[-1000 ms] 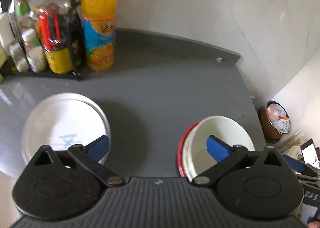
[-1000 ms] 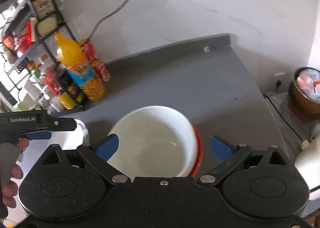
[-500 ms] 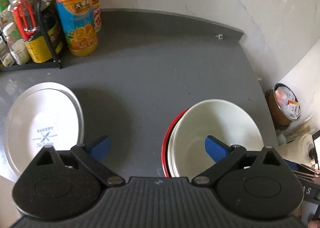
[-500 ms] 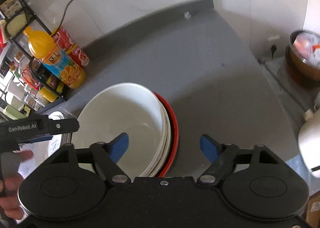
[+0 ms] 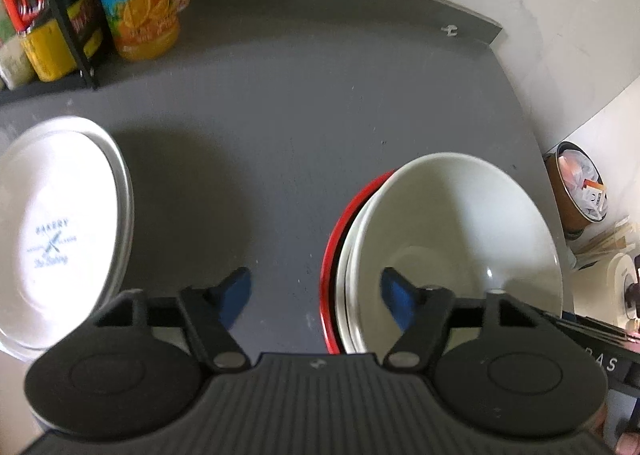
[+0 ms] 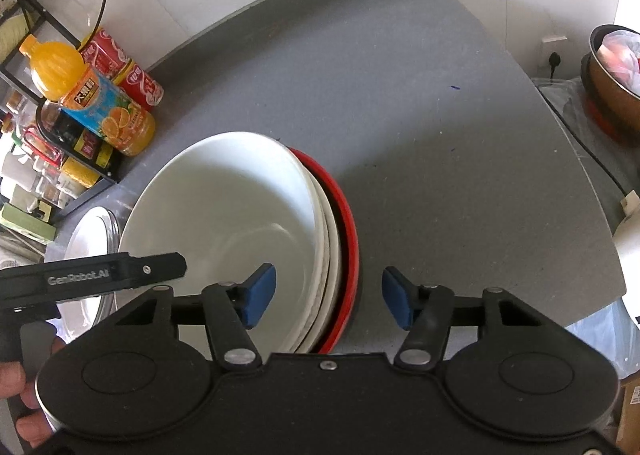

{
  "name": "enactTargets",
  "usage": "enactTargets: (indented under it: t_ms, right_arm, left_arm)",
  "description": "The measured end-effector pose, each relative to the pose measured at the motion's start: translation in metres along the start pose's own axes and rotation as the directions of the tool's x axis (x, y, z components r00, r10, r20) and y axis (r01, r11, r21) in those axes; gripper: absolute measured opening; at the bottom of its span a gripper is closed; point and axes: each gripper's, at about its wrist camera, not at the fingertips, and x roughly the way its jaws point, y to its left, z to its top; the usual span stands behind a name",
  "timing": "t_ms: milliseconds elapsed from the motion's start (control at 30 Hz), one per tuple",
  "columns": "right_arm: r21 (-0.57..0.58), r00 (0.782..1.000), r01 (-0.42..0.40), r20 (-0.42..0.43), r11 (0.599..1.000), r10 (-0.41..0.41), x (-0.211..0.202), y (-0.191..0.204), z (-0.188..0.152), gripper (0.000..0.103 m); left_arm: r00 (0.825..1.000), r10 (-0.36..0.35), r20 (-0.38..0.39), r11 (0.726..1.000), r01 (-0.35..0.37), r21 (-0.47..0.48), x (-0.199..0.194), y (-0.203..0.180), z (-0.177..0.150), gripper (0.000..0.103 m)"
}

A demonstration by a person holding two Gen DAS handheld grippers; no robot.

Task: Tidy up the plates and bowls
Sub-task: 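Move both grippers to the red bowl holding the cream bowls, then close both grippers on the rim of the red bowl stack, then carry the bowl stack over the plate stack and lower it on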

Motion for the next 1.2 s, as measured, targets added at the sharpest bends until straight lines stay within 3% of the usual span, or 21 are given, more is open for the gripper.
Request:
enactTargets:
  t_ms: [133,200,267,667,1200]
  right_arm:
    - [-0.033,1.000,0.006,-0.007,0.999,-0.006,0.005,0.005,-0.001,0.046]
    - [-0.040,0.999,0.042,0.000,0.998,-0.042,0.005,0.005,-0.001,0.030]
    - [-0.051,0.999,0.039,0.002,0.998,-0.039,0.005,0.004,0.000,0.029]
    - [-0.087,0.998,0.037,0.048,0.996,-0.032,-0.010,0.021,-0.003,0.027]
    - [-0.175,0.996,-0.002,0.093,0.985,0.019,-0.013,0.101,0.007,0.027]
  left_arm:
    - [0.998,-0.062,-0.020,0.996,0.061,-0.068,0.009,0.009,-0.001,0.053]
    - [0.994,-0.101,-0.040,0.989,0.096,-0.109,0.014,0.015,-0.003,0.031]
    - [0.987,-0.153,-0.043,0.979,0.145,-0.142,0.015,0.018,-0.006,0.025]
    - [0.988,-0.152,-0.004,0.981,0.151,-0.119,-0.006,0.022,-0.001,0.024]
    - [0.988,-0.141,0.061,0.977,0.149,-0.155,-0.055,0.083,0.018,0.024]
